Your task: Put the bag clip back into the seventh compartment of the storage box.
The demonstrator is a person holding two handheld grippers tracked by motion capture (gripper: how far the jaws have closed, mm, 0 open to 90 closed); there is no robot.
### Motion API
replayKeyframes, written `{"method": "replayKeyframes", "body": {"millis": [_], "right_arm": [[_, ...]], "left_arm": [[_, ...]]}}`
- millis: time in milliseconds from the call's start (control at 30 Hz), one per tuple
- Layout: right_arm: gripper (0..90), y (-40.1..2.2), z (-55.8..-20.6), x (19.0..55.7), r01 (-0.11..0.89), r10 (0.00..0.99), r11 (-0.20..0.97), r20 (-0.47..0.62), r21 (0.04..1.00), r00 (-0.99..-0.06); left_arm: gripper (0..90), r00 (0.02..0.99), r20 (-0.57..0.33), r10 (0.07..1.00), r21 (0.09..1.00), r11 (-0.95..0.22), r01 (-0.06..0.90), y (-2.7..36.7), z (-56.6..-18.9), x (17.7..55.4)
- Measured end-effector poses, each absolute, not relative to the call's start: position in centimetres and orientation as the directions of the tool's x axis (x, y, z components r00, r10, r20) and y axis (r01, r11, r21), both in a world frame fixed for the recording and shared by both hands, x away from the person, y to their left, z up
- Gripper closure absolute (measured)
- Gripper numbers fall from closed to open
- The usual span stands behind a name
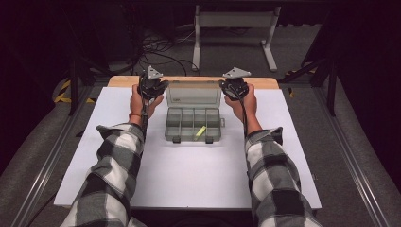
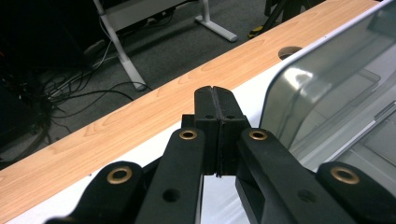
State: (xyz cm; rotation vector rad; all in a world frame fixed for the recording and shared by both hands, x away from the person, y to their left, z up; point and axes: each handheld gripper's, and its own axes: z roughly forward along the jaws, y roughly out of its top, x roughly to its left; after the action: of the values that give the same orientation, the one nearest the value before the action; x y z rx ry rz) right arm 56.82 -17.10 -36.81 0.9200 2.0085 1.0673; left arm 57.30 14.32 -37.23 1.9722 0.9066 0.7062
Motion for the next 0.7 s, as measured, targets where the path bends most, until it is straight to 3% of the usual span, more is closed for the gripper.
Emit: {"method": "replayKeyframes", "body": {"millis": [700], "right_arm": [[90.0,-16.9,-36.3,55.4,0.274,0.833,0.399,-0.220,0.875,-0.508]], "left_arm": [[90.0,0.575,0.159,0.803,0.861,-0.398,0.318,14.4,-36.6,55.8]]}}
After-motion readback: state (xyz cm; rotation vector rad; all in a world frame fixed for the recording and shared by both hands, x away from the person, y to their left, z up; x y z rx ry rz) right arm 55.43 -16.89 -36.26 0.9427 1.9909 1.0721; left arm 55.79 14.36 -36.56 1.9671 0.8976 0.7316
